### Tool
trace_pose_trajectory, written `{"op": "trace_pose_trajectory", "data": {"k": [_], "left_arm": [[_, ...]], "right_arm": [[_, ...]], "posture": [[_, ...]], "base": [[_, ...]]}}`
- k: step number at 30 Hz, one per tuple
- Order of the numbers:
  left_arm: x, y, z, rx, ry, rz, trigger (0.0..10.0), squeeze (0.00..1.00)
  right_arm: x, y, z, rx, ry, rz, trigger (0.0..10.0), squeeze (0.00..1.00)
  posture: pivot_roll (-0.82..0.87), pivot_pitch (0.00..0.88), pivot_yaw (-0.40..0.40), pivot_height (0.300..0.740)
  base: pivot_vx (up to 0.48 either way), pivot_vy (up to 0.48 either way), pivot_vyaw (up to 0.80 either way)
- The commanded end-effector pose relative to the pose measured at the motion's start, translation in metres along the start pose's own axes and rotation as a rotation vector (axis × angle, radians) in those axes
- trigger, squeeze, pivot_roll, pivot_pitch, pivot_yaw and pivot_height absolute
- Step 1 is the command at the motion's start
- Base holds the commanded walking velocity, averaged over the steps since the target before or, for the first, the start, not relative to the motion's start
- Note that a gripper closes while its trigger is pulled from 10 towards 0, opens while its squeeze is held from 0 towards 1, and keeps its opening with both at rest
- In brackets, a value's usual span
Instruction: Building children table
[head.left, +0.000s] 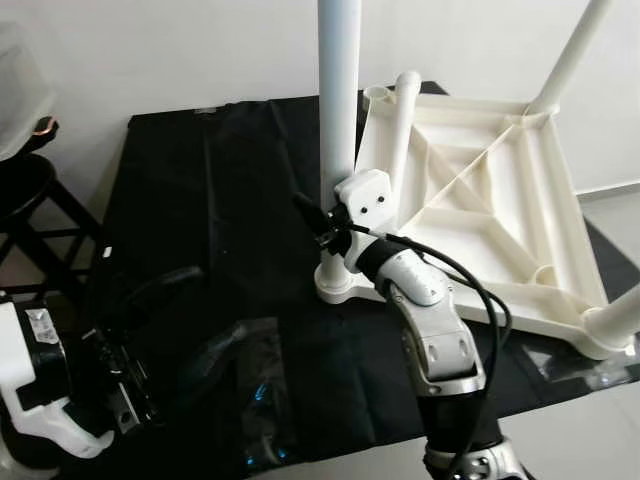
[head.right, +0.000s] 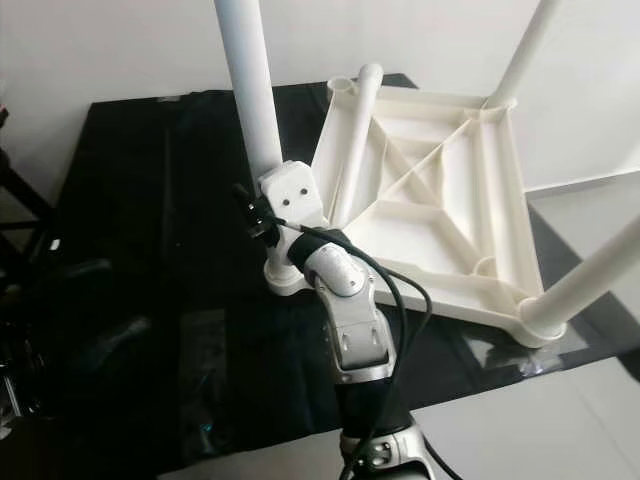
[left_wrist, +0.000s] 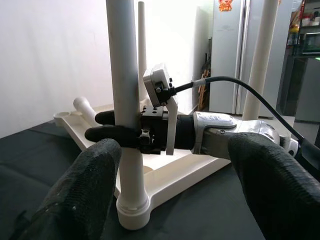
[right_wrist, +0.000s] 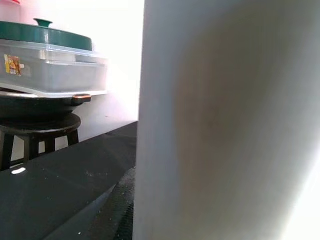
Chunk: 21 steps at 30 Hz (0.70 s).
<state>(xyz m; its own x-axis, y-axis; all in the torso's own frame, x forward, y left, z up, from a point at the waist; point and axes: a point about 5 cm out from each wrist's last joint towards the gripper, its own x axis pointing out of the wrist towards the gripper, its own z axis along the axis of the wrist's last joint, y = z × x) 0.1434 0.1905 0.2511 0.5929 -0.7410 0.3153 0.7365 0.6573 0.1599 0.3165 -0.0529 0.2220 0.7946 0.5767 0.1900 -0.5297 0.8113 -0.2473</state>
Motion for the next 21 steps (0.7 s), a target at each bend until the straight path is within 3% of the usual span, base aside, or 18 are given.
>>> {"op": "trace_pose_trajectory", "data": {"k": [1, 4, 5, 6, 8, 10, 12, 14, 16, 17, 19, 20, 21], "left_arm": [[0.0, -0.001, -0.003, -0.01, 0.02, -0.008, 10.0, 0.0], [0.0, -0.001, -0.004, -0.013, 0.021, -0.009, 10.0, 0.0], [0.0, -0.002, -0.004, -0.015, 0.021, -0.011, 10.0, 0.0], [0.001, -0.002, -0.004, -0.016, 0.021, -0.013, 10.0, 0.0], [0.001, -0.002, -0.004, -0.015, 0.022, -0.013, 10.0, 0.0], [0.0, -0.001, -0.004, -0.014, 0.022, -0.013, 10.0, 0.0], [-0.001, -0.002, -0.004, -0.021, 0.028, -0.013, 10.0, 0.0], [-0.001, -0.002, -0.004, -0.021, 0.028, -0.013, 10.0, 0.0], [-0.001, -0.003, -0.003, -0.02, 0.032, -0.016, 10.0, 0.0], [-0.001, -0.003, -0.003, -0.02, 0.032, -0.016, 10.0, 0.0], [-0.002, -0.003, -0.001, -0.013, 0.035, -0.012, 10.0, 0.0], [-0.003, -0.003, 0.0, -0.011, 0.035, -0.01, 10.0, 0.0], [-0.004, -0.005, 0.0, -0.013, 0.041, -0.005, 10.0, 0.0]], "right_arm": [[0.003, 0.008, -0.026, -0.051, 0.143, 0.072, 10.0, 0.0], [0.005, 0.007, -0.023, -0.071, 0.136, 0.103, 10.0, 0.0], [0.006, 0.006, -0.019, -0.084, 0.133, 0.129, 10.0, 0.66], [0.008, 0.005, -0.014, -0.069, 0.113, 0.18, 10.0, 1.0], [0.008, 0.004, -0.007, -0.037, 0.096, 0.199, 10.0, 1.0], [0.01, 0.003, 0.008, -0.055, 0.013, 0.328, 10.0, 1.0], [0.012, -0.013, 0.016, -0.116, -0.04, 0.513, 10.0, 1.0], [0.012, -0.013, 0.016, -0.116, -0.04, 0.513, 10.0, 1.0], [0.014, -0.029, 0.015, -0.186, -0.027, 0.592, 10.0, 1.0], [0.014, -0.029, 0.015, -0.186, -0.027, 0.592, 10.0, 1.0], [0.02, -0.049, 0.018, -0.204, -0.014, 0.644, 10.0, 0.84], [0.022, -0.054, 0.02, -0.198, -0.013, 0.656, 10.0, 0.84], [0.024, -0.061, 0.023, -0.185, -0.007, 0.672, 10.0, 0.0]], "posture": [[0.07, 0.132, -0.02, 0.74], [0.06, 0.128, -0.017, 0.74], [0.07, 0.128, -0.018, 0.74], [0.07, 0.127, -0.017, 0.74], [0.07, 0.129, -0.017, 0.74], [0.08, 0.133, -0.013, 0.74], [0.1, 0.137, -0.002, 0.74], [0.1, 0.137, -0.002, 0.74], [0.13, 0.138, -0.007, 0.74], [0.13, 0.138, -0.007, 0.74], [0.14, 0.143, -0.007, 0.74], [0.14, 0.143, -0.007, 0.74], [0.15, 0.154, -0.009, 0.74]], "base": [[0.0, 0.0, 0.0], [0.0, 0.0, 0.0], [0.0, 0.0, 0.0], [0.0, 0.0, 0.0], [0.0, 0.0, 0.0], [0.0, 0.0, 0.0], [0.0, 0.0, 0.0], [0.0, 0.0, 0.0], [0.0, 0.0, 0.0], [0.0, 0.0, 0.0], [0.0, 0.0, 0.0], [0.0, 0.0, 0.0], [0.0, 0.0, 0.0]]}}
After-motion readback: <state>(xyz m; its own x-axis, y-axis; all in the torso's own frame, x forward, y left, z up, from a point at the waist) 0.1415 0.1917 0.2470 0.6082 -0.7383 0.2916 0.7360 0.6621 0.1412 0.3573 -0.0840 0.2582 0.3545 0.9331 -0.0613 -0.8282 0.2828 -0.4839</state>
